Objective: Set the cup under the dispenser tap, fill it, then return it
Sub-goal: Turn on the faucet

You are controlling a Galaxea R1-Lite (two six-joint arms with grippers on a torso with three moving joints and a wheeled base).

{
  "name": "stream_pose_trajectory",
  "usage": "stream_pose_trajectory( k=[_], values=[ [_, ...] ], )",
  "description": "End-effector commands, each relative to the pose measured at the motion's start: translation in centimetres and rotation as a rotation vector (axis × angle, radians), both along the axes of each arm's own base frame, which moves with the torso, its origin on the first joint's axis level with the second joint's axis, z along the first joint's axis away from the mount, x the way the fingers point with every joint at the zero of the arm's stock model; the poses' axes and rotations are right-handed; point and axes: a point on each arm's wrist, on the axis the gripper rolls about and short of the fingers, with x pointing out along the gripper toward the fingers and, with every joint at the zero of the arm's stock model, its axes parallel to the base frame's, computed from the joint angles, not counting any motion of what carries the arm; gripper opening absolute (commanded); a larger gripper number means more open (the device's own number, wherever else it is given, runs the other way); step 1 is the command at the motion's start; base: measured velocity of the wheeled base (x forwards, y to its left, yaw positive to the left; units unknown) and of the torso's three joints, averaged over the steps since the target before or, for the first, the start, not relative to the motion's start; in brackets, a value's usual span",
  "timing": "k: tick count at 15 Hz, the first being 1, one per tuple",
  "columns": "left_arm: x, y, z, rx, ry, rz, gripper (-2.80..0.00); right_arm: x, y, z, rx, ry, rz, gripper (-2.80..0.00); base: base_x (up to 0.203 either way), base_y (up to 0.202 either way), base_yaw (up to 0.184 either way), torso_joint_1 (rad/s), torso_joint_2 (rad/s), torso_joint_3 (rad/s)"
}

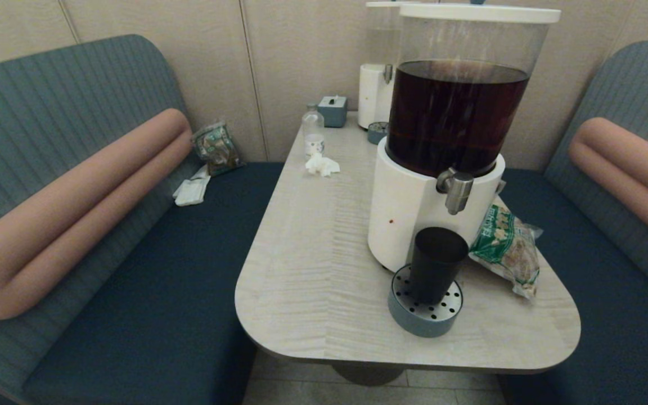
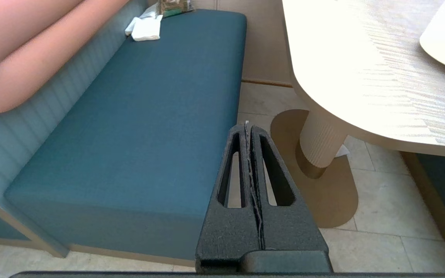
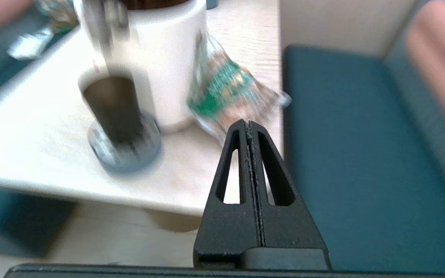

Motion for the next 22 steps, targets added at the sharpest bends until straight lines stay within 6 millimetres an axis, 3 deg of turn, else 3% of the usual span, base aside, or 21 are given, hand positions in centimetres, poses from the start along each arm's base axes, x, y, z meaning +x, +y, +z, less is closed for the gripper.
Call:
stream_pose_trajectory(
  k=[1,2,5,7,11,16,22],
  values=[
    [0.0,0.0,0.0,-0.001,0.000,0.001,-2.80,10.1,0.5,5.5,0.071,0.242,0.048,-2.80,0.000,0.000,0.000,0.000,0.00,0.000],
    [0.0,0.0,0.0,-0.001,0.001,0.001,-2.80,12.5,0.8,6.8,0.116,0.299,0.090,-2.80,0.000,0.000,0.000,0.000,0.00,0.000],
    [0.0,0.0,0.0,-0.001,0.001,0.001,-2.80,18.8,2.5,7.9,0.230,0.490,0.226,-2.80,0.000,0.000,0.000,0.000,0.00,0.000],
    [0.0,0.0,0.0,-0.002,0.001,0.001,-2.80,20.7,3.8,9.1,0.276,0.553,0.293,-2.80,0.000,0.000,0.000,0.000,0.00,0.000],
    [0.0,0.0,0.0,-0.002,0.001,0.001,-2.80,21.9,5.8,9.8,0.409,0.670,0.434,-2.80,0.000,0.000,0.000,0.000,0.00,0.000],
    [0.0,0.0,0.0,-0.001,0.001,0.001,-2.80,22.1,5.7,9.6,0.491,0.708,0.510,-2.80,0.000,0.000,0.000,0.000,0.00,0.000],
    [0.0,0.0,0.0,-0.001,0.001,0.001,-2.80,22.1,5.3,9.6,0.497,0.706,0.473,-2.80,0.000,0.000,0.000,0.000,0.00,0.000]
  ],
)
